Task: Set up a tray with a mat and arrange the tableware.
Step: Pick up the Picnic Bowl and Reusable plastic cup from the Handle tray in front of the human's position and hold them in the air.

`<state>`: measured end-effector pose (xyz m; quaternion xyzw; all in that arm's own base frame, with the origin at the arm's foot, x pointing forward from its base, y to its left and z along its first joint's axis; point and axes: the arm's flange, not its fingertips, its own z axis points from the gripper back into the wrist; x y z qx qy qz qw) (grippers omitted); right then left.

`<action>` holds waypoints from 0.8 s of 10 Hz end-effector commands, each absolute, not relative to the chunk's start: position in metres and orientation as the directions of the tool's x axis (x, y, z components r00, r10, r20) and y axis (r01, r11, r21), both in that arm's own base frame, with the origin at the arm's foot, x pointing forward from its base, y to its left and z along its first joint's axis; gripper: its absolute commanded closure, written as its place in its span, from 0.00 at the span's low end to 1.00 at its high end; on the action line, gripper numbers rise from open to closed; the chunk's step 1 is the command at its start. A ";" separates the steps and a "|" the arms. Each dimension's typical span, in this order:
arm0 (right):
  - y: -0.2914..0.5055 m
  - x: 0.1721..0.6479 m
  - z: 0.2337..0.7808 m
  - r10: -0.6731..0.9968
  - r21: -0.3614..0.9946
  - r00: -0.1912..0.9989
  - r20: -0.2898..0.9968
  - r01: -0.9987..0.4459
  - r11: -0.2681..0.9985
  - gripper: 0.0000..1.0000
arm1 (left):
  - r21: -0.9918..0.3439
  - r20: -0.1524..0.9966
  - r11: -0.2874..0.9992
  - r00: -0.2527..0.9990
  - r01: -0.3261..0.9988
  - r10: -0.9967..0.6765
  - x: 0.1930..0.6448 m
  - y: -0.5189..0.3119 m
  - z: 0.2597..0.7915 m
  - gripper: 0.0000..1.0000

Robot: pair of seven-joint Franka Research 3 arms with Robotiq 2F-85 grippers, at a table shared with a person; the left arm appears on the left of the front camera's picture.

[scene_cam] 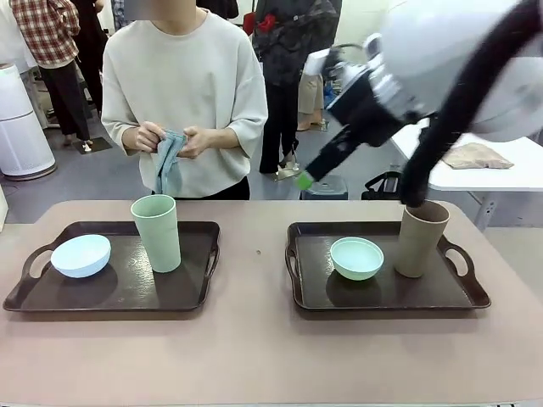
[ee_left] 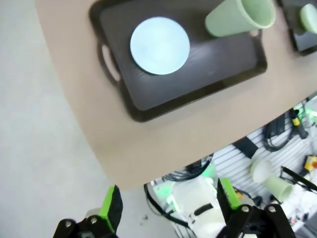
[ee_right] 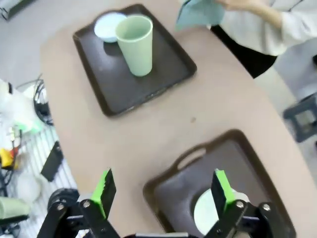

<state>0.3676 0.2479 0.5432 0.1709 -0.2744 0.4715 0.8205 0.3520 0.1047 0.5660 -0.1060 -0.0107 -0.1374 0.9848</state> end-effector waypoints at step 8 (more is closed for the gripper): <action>0.260 0.404 0.524 0.646 0.117 0.457 0.611 -0.859 0.498 0.00 | -0.193 0.003 0.947 0.965 0.258 -0.263 0.363 0.105 0.554 0.00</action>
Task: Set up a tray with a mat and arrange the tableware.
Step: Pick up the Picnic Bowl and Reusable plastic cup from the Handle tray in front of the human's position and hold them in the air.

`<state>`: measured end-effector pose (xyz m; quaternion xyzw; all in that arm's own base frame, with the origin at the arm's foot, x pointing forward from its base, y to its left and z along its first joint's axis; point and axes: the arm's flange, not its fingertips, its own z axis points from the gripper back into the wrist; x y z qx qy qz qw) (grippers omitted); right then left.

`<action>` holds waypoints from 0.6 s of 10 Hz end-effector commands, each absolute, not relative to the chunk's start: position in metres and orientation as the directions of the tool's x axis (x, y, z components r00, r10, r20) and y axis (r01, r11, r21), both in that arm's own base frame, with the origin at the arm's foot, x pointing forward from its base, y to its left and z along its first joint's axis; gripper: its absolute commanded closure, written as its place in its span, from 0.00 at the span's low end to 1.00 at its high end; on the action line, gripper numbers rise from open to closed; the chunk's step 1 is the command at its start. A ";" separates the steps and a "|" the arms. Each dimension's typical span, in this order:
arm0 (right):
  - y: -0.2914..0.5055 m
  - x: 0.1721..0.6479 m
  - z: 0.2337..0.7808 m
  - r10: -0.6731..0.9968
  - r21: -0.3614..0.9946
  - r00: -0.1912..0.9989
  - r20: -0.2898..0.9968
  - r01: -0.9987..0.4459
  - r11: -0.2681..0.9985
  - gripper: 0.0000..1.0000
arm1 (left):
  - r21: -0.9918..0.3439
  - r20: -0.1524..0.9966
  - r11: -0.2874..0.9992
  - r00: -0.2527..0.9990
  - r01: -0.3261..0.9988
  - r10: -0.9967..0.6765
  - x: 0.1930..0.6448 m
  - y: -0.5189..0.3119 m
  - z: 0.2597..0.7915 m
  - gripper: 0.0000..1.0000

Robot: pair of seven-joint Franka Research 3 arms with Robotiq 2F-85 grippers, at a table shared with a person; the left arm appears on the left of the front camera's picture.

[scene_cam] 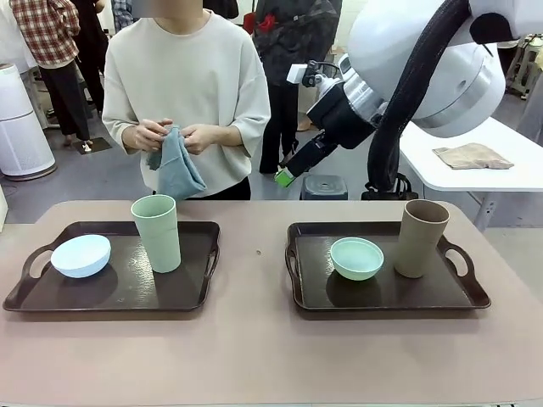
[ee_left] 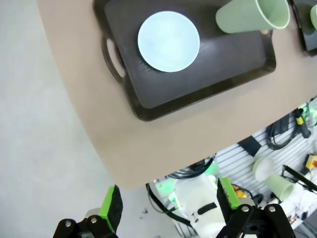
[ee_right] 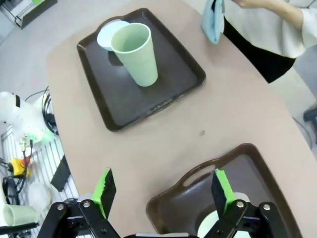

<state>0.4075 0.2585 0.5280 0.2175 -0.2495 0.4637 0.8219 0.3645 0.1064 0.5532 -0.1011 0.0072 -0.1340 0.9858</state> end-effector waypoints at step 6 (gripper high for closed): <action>0.324 0.504 0.460 0.480 0.419 0.489 0.728 -0.872 0.253 0.00 | 0.033 0.180 0.999 0.983 0.034 -0.039 0.403 0.044 0.528 0.00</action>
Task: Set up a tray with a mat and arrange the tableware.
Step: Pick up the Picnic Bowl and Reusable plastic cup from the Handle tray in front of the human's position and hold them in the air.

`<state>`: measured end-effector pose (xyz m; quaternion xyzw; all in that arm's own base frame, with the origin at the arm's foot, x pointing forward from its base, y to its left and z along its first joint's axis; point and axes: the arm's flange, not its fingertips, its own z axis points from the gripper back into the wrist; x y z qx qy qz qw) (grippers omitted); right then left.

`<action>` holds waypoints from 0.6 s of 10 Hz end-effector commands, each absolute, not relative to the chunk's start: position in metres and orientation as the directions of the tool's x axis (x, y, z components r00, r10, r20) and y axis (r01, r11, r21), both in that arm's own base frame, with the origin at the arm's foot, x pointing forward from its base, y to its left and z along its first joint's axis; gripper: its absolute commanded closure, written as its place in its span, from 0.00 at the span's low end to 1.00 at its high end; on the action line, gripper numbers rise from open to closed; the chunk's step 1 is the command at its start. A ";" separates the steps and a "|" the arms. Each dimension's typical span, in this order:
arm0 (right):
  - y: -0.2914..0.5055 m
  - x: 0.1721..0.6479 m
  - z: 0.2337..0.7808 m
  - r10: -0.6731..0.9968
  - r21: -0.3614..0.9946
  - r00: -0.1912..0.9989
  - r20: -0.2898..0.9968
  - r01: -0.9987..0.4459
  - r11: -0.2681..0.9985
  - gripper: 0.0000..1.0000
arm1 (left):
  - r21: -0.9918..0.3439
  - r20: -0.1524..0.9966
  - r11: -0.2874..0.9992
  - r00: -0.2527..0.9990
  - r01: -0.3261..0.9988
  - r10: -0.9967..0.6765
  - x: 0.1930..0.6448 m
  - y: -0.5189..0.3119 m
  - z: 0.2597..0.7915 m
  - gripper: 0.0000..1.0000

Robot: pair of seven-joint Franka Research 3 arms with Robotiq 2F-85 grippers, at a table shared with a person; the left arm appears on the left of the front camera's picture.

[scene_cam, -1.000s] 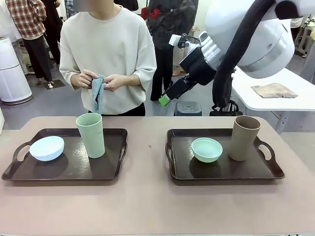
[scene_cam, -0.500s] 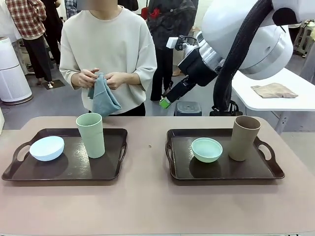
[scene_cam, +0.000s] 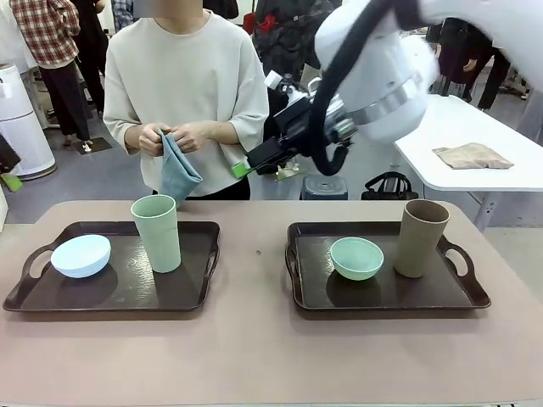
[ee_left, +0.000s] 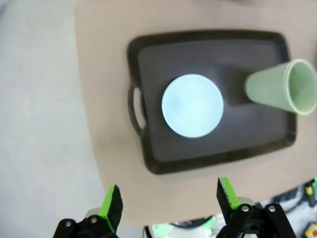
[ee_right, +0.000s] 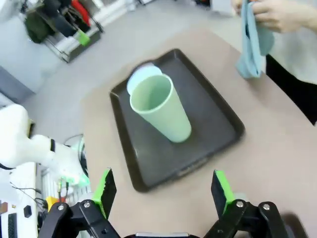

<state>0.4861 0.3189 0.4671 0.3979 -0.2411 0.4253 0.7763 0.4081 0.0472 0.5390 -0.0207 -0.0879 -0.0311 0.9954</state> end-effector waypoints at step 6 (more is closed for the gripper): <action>0.389 0.529 0.384 0.667 0.076 0.035 0.745 -0.997 -0.032 0.00 | -0.065 0.169 0.997 0.985 0.033 -0.022 0.443 0.030 0.494 0.00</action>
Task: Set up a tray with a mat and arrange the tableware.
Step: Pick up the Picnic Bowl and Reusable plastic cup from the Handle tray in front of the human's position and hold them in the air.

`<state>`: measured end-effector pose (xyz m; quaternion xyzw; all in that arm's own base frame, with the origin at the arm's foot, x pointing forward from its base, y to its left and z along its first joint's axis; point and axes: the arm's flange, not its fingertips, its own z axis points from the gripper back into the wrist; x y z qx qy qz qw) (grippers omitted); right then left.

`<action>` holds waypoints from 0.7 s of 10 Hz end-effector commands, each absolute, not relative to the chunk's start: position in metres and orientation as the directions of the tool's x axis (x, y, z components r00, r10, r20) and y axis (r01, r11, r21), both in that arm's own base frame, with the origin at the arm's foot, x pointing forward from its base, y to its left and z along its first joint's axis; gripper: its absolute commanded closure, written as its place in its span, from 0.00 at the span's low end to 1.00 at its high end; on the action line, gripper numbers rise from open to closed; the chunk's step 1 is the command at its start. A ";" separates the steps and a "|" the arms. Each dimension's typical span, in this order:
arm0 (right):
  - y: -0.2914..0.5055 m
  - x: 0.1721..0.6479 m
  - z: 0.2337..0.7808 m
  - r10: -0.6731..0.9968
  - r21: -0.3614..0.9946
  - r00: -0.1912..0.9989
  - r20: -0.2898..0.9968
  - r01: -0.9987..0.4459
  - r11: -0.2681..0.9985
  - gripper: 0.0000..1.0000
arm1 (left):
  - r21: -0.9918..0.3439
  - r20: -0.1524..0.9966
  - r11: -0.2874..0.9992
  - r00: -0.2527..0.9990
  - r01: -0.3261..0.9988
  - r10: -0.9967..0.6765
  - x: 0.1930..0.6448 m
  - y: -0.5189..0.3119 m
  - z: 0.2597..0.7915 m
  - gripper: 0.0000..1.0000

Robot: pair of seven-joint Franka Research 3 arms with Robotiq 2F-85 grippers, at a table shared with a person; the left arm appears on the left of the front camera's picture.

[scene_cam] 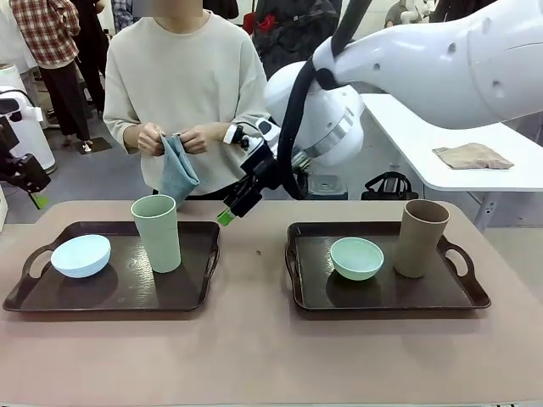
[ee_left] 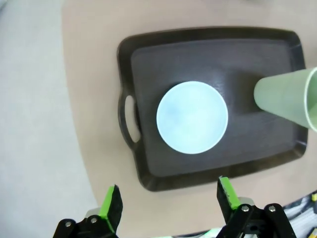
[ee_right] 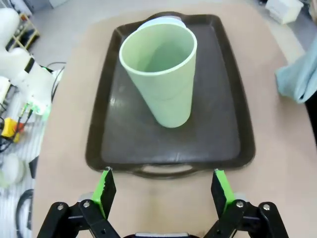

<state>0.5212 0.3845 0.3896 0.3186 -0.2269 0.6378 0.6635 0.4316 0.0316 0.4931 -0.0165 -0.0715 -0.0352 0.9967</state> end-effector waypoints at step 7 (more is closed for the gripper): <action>0.397 0.526 0.393 0.653 0.032 -0.016 0.757 -0.998 -0.061 0.00 | -0.048 0.148 0.997 0.988 0.054 -0.046 0.439 0.033 0.488 0.00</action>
